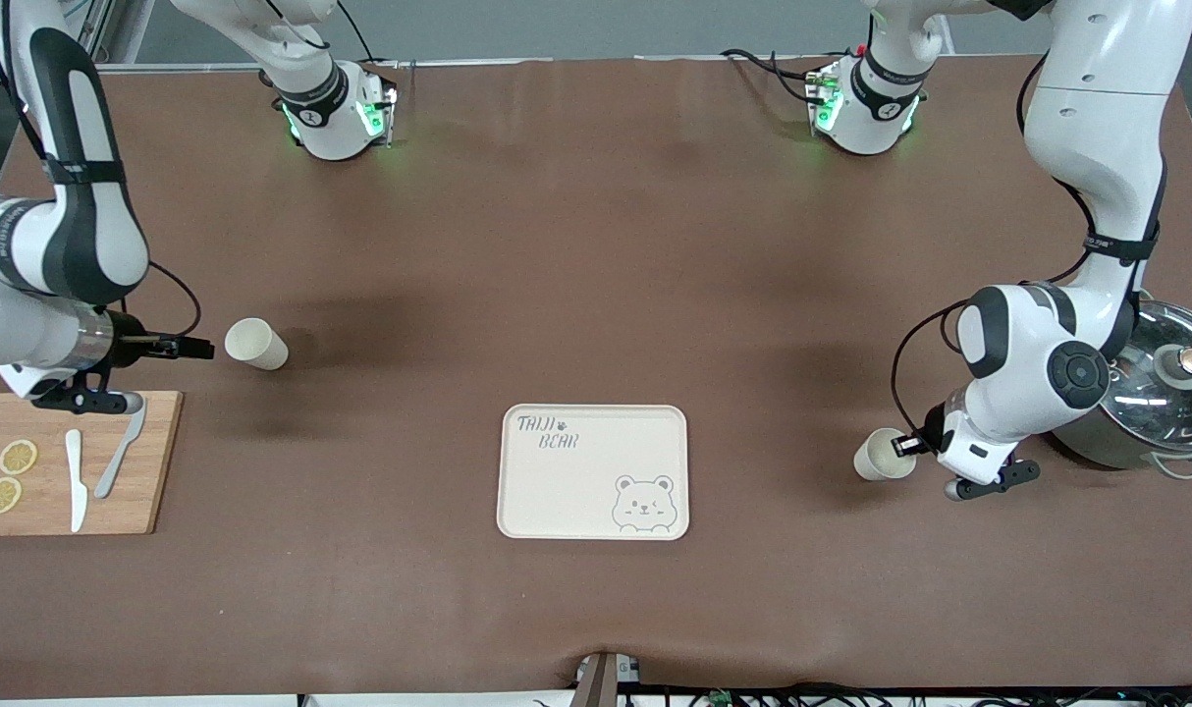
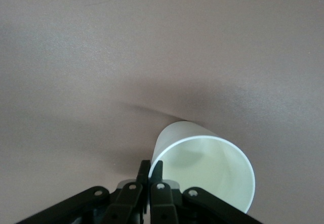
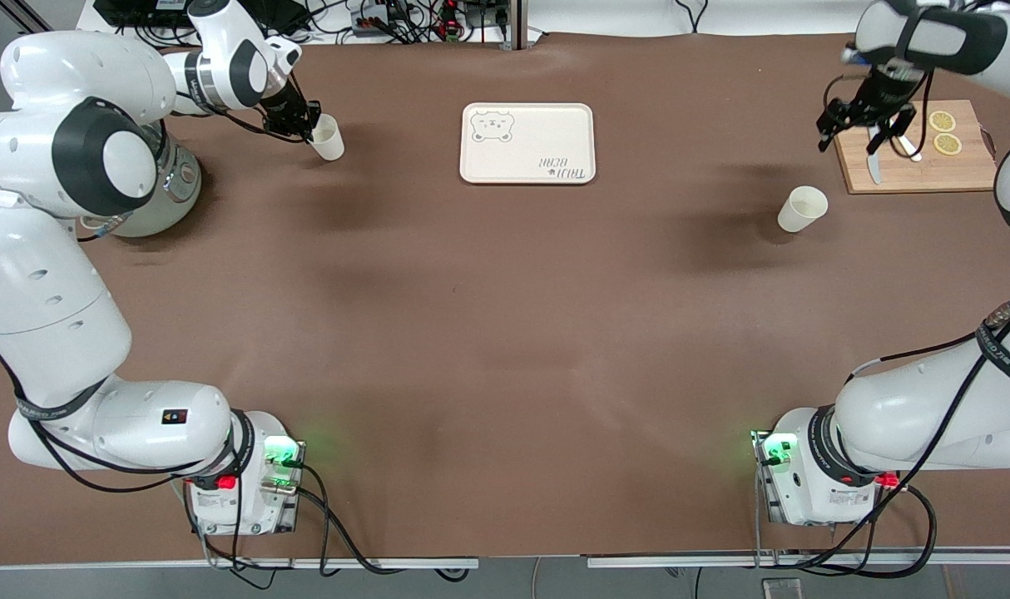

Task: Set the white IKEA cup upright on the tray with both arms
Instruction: 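Lift the cup with the left gripper while the right gripper grasps the other cup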

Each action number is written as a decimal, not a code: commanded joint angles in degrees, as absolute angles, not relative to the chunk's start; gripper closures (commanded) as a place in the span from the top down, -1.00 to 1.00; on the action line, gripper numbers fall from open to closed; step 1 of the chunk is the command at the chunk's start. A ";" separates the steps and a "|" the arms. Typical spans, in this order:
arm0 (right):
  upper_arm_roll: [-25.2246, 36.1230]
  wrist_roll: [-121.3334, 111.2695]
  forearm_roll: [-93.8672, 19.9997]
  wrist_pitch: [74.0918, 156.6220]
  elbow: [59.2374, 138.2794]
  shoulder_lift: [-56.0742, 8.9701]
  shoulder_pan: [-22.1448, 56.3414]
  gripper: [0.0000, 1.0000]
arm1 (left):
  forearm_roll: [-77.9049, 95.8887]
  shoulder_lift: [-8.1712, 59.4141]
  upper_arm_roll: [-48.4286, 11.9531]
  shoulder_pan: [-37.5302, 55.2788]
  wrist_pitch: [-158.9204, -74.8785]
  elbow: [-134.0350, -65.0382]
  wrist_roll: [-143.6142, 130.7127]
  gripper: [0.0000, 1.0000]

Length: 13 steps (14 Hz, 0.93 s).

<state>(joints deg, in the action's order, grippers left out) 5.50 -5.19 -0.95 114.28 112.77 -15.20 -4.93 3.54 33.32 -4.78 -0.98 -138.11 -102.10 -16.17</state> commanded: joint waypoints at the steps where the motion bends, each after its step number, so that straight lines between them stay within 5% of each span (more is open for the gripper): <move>1: 5.01 -5.71 -0.97 120.39 121.01 -12.39 -7.12 1.00 | 4.66 33.23 -4.75 -0.88 -137.99 -101.43 -15.64 -1.00; 8: 4.92 -5.54 -1.49 128.67 128.41 -12.48 -7.47 1.00 | 4.66 28.76 -9.57 -0.61 -134.76 -100.90 -20.04 -1.00; 13: 4.83 -5.45 -1.76 128.58 128.58 -12.74 -7.47 -0.43 | 4.66 27.77 -12.13 1.04 -122.79 -92.65 -24.59 -1.00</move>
<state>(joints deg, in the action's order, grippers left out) 5.63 -5.18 -1.01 128.19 126.75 -14.83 -6.54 3.55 27.40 -11.66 -0.10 -125.15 -95.22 -22.29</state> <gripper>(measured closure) 0.423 0.969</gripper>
